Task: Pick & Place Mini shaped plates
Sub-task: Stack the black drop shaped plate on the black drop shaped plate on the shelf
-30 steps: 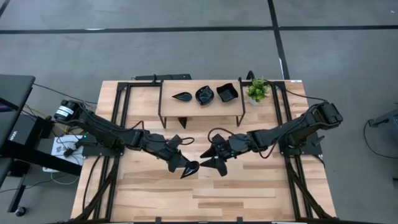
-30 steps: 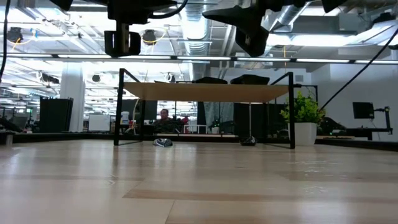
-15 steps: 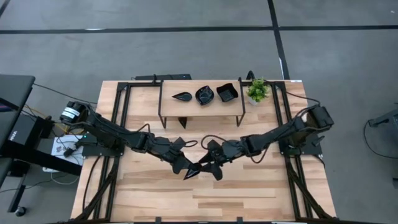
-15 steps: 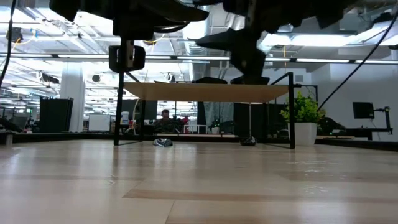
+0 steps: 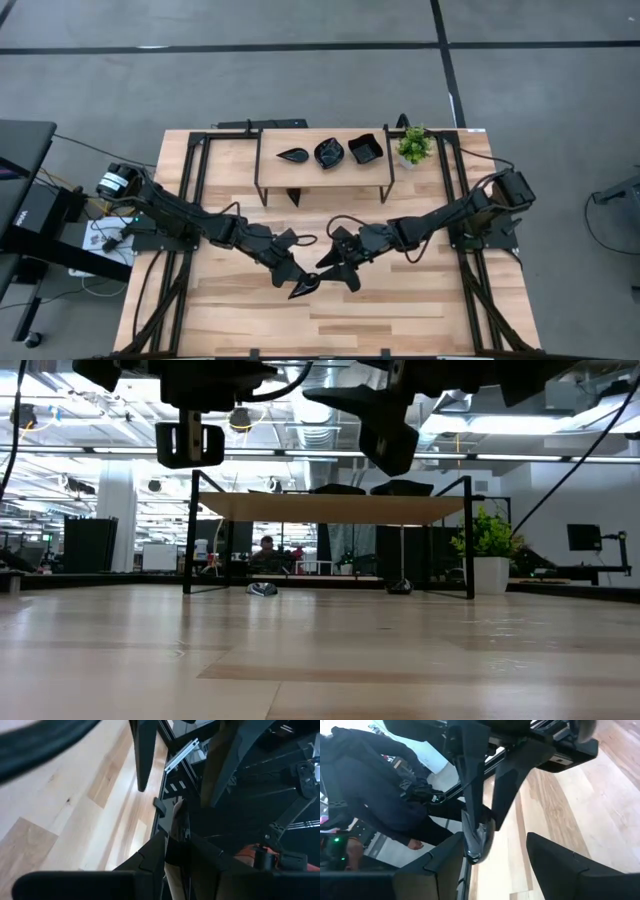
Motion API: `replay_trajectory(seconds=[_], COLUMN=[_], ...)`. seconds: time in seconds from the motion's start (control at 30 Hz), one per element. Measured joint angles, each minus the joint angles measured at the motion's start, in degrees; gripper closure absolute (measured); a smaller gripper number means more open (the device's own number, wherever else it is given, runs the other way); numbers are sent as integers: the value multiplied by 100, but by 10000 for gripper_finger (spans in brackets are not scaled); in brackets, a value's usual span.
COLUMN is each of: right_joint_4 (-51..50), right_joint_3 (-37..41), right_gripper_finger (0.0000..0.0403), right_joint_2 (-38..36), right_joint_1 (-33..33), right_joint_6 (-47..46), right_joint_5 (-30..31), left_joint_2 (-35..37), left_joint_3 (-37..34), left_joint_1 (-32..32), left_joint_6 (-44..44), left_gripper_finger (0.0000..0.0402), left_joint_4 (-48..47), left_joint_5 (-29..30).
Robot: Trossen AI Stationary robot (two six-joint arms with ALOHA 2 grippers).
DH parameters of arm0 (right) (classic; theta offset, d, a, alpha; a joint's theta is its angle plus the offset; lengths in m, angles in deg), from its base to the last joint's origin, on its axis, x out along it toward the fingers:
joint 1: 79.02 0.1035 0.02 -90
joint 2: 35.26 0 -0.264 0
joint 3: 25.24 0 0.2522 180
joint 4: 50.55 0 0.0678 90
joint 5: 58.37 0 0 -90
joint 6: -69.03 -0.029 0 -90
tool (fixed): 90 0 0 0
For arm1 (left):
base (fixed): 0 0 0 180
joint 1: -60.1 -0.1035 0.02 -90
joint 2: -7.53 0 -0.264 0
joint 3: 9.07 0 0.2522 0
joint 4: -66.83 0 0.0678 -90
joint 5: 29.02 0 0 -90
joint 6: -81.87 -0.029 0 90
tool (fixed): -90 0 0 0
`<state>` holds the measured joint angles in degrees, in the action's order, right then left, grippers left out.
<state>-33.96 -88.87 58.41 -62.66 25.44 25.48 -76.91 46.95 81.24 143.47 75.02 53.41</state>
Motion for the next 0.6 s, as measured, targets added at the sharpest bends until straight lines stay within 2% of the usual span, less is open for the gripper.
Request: replay_trajectory(seconds=[0.6], right_joint_4=[-145], right_joint_3=[0], right_gripper_finger=[256], right_joint_2=[35], right_joint_1=[7], right_joint_6=[-72], right_joint_5=[2], left_joint_2=[2], left_joint_3=[0], left_joint_1=[-59], left_joint_6=[0], left_gripper_finger=[325], left_joint_4=[0], left_joint_5=[109])
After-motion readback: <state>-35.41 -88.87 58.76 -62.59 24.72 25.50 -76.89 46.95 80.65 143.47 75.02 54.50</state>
